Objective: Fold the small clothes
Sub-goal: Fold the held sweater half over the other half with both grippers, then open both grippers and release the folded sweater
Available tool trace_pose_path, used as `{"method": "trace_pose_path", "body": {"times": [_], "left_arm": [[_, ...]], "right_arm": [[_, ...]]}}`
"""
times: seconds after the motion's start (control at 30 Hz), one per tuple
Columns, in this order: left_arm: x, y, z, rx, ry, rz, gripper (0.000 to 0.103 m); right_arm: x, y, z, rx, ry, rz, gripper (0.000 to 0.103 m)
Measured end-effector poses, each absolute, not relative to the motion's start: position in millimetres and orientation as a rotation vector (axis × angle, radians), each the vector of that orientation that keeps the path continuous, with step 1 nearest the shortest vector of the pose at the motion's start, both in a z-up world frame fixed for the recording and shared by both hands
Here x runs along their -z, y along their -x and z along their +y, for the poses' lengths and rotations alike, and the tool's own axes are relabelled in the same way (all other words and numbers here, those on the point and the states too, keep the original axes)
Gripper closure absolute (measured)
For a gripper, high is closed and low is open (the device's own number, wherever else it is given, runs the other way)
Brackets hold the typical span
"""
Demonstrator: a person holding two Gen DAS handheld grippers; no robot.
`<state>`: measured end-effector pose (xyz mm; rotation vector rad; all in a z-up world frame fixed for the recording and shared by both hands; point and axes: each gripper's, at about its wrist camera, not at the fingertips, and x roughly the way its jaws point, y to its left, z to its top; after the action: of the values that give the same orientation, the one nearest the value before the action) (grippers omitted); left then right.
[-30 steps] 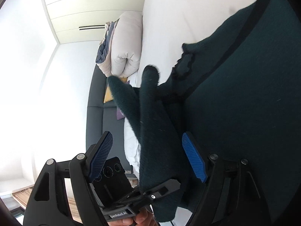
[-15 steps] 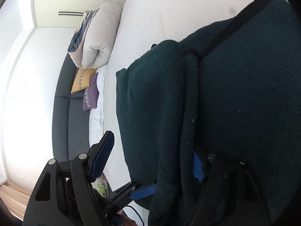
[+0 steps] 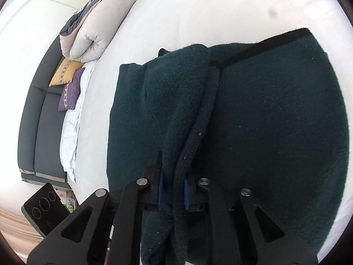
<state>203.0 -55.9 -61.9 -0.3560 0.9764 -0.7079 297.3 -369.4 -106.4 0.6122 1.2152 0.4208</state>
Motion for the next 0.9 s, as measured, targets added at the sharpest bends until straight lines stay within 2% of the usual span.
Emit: {"method": "trace_pose_path", "body": {"times": [0.23, 0.73, 0.83, 0.9], "left_arm": [[55, -207, -62, 0.706, 0.342, 0.963, 0.035], [65, -229, -52, 0.696, 0.288, 0.983, 0.035], [73, -233, -52, 0.676, 0.268, 1.005, 0.029], [80, -237, -49, 0.645, 0.264, 1.029, 0.028]], "right_arm": [[99, -288, -430, -0.35, -0.638, 1.207, 0.091], [99, -279, -493, -0.324, -0.632, 1.216, 0.091], [108, -276, -484, -0.353, -0.642, 1.195, 0.09], [111, -273, -488, -0.368, -0.704, 1.173, 0.087]]}}
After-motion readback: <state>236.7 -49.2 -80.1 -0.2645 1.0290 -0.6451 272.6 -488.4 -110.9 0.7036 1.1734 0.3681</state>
